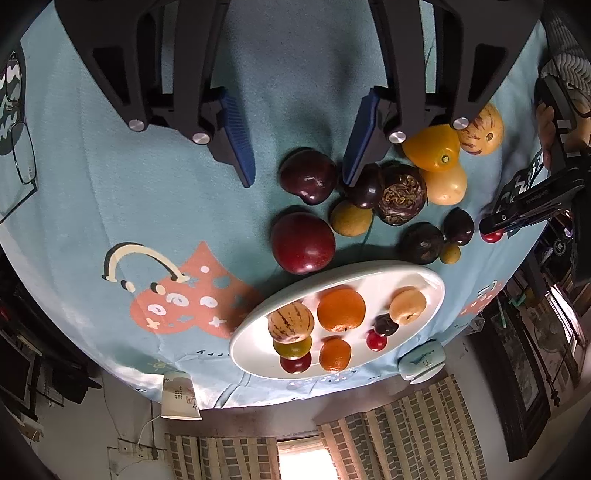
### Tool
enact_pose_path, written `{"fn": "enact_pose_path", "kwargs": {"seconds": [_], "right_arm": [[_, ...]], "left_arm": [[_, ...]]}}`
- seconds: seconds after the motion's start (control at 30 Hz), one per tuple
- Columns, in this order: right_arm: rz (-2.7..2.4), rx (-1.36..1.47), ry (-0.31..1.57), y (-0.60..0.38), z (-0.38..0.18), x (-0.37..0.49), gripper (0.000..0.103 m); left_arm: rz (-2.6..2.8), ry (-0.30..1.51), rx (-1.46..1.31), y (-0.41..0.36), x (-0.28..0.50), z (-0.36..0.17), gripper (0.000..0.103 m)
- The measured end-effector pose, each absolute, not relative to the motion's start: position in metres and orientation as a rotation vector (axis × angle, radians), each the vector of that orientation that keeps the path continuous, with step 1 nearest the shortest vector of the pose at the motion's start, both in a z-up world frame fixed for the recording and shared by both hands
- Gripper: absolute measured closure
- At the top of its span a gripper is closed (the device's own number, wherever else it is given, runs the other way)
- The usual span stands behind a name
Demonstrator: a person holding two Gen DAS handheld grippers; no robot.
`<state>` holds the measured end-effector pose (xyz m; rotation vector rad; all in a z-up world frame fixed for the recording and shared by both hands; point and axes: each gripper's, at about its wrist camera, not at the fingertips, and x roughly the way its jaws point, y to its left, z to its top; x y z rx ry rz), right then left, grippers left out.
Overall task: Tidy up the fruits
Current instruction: 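Grasp the dark red plum with the right tool while the left tool holds the red fruit, then carry the red fruit and the dark red plum onto the plate with both tools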
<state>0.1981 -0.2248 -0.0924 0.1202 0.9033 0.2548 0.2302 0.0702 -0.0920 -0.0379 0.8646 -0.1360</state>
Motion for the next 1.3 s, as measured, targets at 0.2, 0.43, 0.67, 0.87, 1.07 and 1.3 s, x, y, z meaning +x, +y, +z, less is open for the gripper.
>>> {"fn": "enact_pose_path", "kwargs": {"seconds": [0.2, 0.43, 0.67, 0.87, 1.07, 1.3], "right_arm": [[0.278, 0.139, 0.905, -0.226, -0.094, 0.203, 0.060], [0.314, 0.178, 0.911, -0.229, -0.094, 0.203, 0.070], [0.294, 0.125, 0.904, -0.222, -0.093, 0.202, 0.071], [0.272, 0.067, 0.886, -0.213, -0.091, 0.197, 0.071], [0.262, 0.111, 0.818, -0.224, -0.080, 0.188, 0.071], [0.269, 0.120, 0.821, -0.226, -0.079, 0.188, 0.071]], "left_arm": [[-0.130, 0.879, -0.040, 0.071, 0.232, -0.095, 0.071], [-0.129, 0.885, -0.043, 0.072, 0.232, -0.096, 0.071], [-0.127, 0.886, -0.039, 0.072, 0.232, -0.097, 0.070], [-0.127, 0.885, -0.037, 0.071, 0.232, -0.098, 0.070], [-0.128, 0.885, -0.040, 0.071, 0.231, -0.098, 0.070], [-0.160, 0.847, -0.065, 0.071, 0.222, -0.089, 0.071]]}}
